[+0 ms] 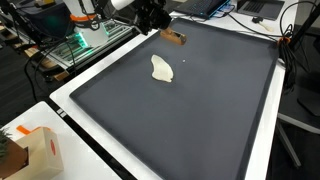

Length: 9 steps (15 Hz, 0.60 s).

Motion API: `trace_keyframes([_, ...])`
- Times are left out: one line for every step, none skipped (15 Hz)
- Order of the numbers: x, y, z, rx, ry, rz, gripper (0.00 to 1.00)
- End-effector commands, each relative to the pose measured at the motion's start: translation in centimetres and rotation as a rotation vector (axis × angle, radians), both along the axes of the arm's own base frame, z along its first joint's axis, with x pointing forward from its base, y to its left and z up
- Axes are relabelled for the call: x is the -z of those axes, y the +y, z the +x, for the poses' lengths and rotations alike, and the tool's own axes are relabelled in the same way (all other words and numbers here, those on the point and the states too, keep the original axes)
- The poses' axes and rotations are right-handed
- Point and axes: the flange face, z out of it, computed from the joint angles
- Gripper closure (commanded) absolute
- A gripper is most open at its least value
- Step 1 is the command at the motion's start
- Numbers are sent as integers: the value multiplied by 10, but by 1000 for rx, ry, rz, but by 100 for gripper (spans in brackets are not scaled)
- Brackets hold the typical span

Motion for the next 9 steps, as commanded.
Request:
trace_keyframes([3,-2,5,43,22,17,79])
trace_keyframes([4,-2,5,50,30,19,79])
trace_keyframes([5,-2,6,55,35,20,79])
trace_keyframes([6,-2,6,60,41,21,79])
trace_keyframes([7,-1,7,67,48,22,79])
trace_keyframes([8,-2,8,72,53,23,79])
trace_keyframes([8,-2,9,82,62,23,79])
trace_keyframes([8,-2,9,89,68,25,79])
trace_keyframes([9,-2,10,99,78,26,79])
